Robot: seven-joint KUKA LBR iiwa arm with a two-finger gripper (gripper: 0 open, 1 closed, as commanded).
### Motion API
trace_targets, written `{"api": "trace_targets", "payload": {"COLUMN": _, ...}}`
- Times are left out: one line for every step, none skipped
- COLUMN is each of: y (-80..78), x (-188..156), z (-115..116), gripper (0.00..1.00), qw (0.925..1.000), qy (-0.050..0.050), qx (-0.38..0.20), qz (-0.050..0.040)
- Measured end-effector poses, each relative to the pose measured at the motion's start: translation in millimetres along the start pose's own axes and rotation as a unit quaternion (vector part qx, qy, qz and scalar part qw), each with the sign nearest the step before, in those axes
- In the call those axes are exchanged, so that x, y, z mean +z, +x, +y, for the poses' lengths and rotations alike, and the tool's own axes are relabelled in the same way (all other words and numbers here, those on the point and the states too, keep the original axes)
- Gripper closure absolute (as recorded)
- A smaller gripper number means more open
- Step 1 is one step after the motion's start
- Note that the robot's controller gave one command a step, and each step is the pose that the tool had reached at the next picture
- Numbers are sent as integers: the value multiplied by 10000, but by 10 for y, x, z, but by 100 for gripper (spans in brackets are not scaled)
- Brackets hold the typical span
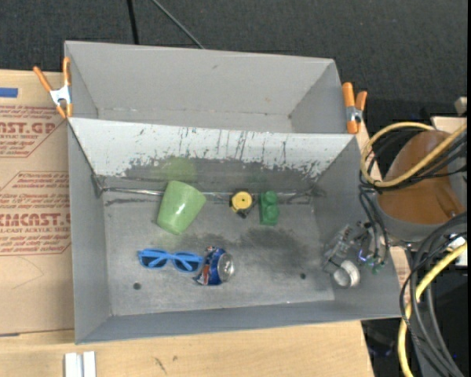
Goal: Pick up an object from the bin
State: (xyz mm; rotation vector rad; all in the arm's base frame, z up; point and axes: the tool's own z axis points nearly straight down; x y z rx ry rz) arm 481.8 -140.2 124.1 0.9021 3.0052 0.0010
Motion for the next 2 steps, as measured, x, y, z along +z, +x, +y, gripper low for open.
{"api": "trace_targets", "payload": {"y": -17, "x": -693, "z": 10, "gripper": 100, "qw": 10000, "qy": -4, "qx": -8, "qz": -23}}
{"api": "trace_targets", "payload": {"y": -20, "x": -743, "z": 17, "gripper": 100, "qw": 10000, "qy": 3, "qx": -15, "qz": 7}}
